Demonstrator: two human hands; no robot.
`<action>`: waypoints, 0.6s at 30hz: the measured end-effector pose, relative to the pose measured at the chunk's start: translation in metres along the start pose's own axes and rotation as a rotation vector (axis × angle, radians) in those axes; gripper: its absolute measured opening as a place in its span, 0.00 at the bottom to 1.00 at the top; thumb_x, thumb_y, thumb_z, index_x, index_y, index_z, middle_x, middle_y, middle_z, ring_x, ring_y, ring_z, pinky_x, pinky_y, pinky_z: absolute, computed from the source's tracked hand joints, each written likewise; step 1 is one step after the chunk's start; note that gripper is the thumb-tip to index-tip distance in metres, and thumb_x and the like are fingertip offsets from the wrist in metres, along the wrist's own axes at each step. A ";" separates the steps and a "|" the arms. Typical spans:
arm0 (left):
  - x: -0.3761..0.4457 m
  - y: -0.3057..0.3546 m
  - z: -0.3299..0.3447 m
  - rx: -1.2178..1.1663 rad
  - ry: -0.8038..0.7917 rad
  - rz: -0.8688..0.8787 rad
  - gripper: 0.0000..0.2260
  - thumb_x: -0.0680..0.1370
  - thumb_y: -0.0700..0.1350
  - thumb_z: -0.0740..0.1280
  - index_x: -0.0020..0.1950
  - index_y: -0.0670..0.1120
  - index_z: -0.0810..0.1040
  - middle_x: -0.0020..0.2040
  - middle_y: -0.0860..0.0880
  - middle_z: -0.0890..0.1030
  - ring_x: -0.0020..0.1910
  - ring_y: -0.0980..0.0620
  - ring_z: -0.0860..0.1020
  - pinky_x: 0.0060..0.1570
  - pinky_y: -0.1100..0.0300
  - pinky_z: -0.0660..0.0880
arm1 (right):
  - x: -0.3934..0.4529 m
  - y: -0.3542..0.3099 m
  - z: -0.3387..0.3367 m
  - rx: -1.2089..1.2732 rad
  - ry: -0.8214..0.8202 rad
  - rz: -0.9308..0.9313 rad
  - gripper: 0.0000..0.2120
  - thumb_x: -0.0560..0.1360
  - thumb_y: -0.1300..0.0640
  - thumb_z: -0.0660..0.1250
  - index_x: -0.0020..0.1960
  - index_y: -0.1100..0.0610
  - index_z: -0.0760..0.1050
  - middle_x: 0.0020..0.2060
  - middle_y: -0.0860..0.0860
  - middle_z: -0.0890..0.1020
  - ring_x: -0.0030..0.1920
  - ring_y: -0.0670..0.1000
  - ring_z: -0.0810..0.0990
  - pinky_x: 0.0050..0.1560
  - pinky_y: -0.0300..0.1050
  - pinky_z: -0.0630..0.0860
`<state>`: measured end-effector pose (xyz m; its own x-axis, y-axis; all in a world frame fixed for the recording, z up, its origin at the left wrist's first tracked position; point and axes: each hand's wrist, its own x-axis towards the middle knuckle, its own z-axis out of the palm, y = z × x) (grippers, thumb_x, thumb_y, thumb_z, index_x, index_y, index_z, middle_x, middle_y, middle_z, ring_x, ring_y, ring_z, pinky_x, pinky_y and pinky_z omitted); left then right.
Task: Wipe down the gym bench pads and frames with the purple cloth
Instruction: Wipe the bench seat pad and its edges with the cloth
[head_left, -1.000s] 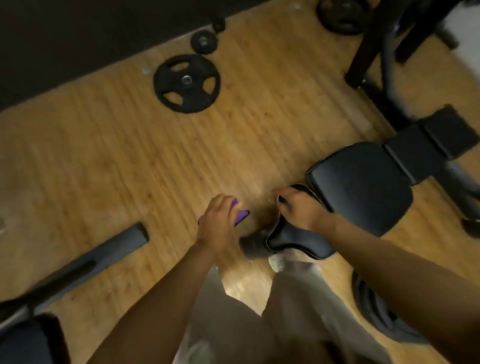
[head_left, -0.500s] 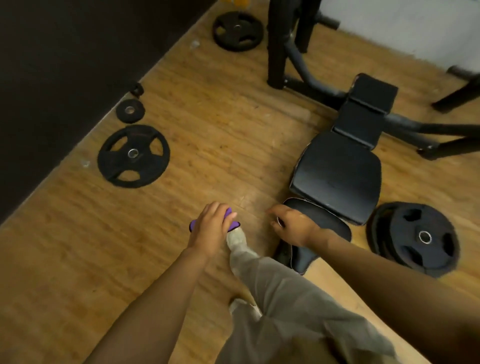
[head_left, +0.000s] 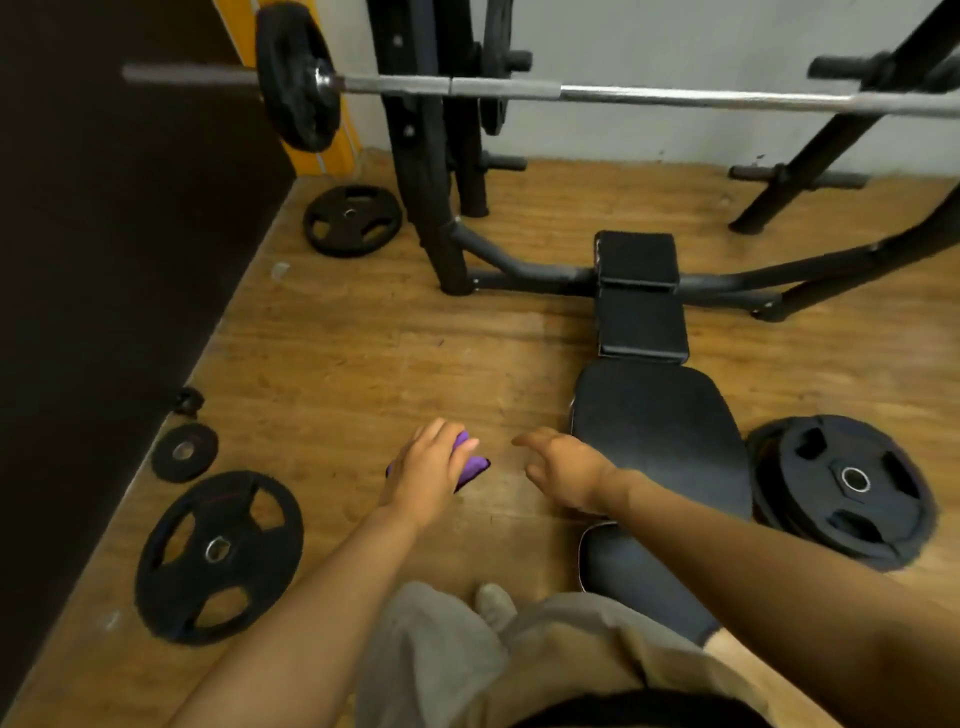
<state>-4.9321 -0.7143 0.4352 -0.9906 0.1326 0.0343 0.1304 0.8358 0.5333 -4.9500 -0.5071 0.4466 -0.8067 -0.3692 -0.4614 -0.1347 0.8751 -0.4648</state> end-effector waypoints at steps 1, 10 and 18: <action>0.018 0.001 -0.003 -0.011 -0.035 0.016 0.21 0.78 0.57 0.56 0.48 0.42 0.79 0.46 0.45 0.78 0.47 0.43 0.77 0.47 0.52 0.72 | 0.007 0.002 -0.008 0.019 0.010 0.033 0.22 0.79 0.55 0.58 0.73 0.53 0.62 0.71 0.53 0.67 0.70 0.54 0.67 0.68 0.45 0.63; 0.177 0.005 -0.001 -0.134 -0.253 0.199 0.10 0.80 0.47 0.64 0.52 0.42 0.79 0.50 0.46 0.78 0.50 0.46 0.76 0.52 0.59 0.70 | 0.073 0.029 -0.060 0.183 0.192 0.312 0.22 0.79 0.54 0.60 0.72 0.52 0.64 0.71 0.52 0.67 0.69 0.54 0.68 0.68 0.49 0.67; 0.324 -0.005 -0.001 -0.130 -0.441 0.386 0.12 0.82 0.49 0.61 0.54 0.42 0.78 0.52 0.45 0.77 0.50 0.47 0.75 0.46 0.63 0.65 | 0.140 0.025 -0.099 0.361 0.393 0.589 0.21 0.79 0.55 0.59 0.72 0.54 0.65 0.70 0.52 0.69 0.69 0.53 0.68 0.69 0.44 0.63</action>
<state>-5.2539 -0.6755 0.4446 -0.7584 0.6451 -0.0929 0.4432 0.6149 0.6523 -5.1237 -0.5061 0.4452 -0.8405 0.3188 -0.4381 0.5174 0.7122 -0.4744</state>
